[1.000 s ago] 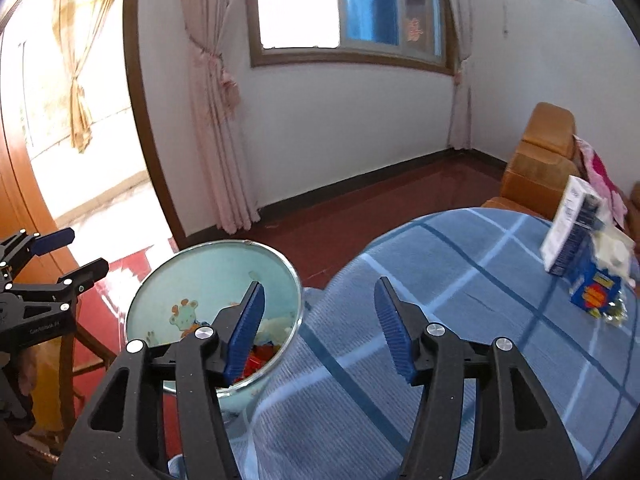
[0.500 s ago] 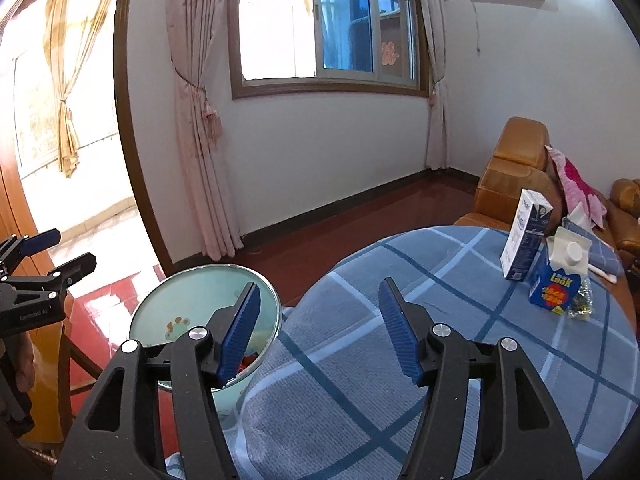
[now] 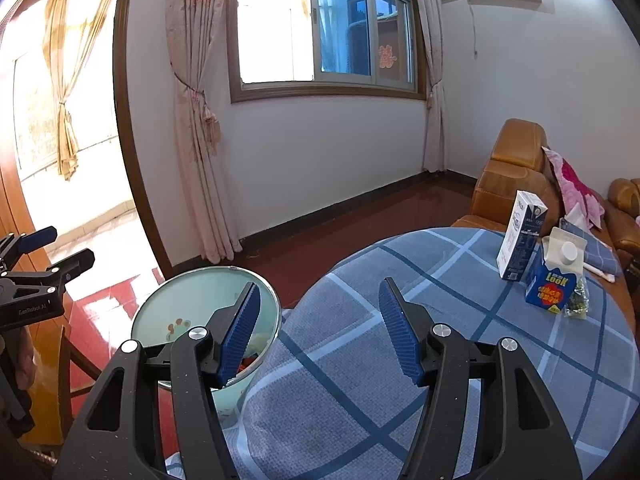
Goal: Collect trash
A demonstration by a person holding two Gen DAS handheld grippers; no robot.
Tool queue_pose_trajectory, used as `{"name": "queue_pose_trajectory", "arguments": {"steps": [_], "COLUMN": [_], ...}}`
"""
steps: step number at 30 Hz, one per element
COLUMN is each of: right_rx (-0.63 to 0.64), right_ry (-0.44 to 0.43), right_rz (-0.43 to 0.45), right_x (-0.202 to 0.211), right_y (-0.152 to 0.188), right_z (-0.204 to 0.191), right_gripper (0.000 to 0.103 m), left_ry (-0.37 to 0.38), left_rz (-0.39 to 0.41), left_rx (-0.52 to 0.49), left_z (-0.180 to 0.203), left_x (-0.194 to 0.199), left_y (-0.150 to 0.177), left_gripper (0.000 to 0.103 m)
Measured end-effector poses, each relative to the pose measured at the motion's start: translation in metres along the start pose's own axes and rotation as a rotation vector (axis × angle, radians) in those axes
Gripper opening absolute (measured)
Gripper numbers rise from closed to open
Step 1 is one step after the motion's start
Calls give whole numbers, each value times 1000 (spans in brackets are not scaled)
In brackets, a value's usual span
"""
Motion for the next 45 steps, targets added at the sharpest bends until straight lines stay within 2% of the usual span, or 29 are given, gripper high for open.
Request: {"name": "queue_pose_trajectory", "arguments": {"steps": [25,28,38,45], "right_rx": [4,6,7,7], "right_ry": [-4,1,2,4], "right_rz": [-2,6,17,26], "right_x": [2,3,5,7], "right_y": [4,4,0,-3], "right_z": [-4,-5,-5,-4], "right_gripper": [62,68,68,72], "left_ry": [-14,-18,-7,-7], "left_rz": [-19,-19,-32,-14], "left_rx": [1,-1,5,-30], "left_z": [-3,-2,-3,3], "left_x": [-5,-5,-7,-3], "left_y": [4,4,6,5], "left_gripper": [97,97,97,97]}}
Point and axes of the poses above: each gripper's, at about its wrist camera, not at the fingertips, and x roughly against the way its jaws point, z to its right, y to its underside, the point moved 4 cm from there along -x, roughly the way its jaws point, and after that the axes turned 10 degrees about z, right-handed, at the moved point
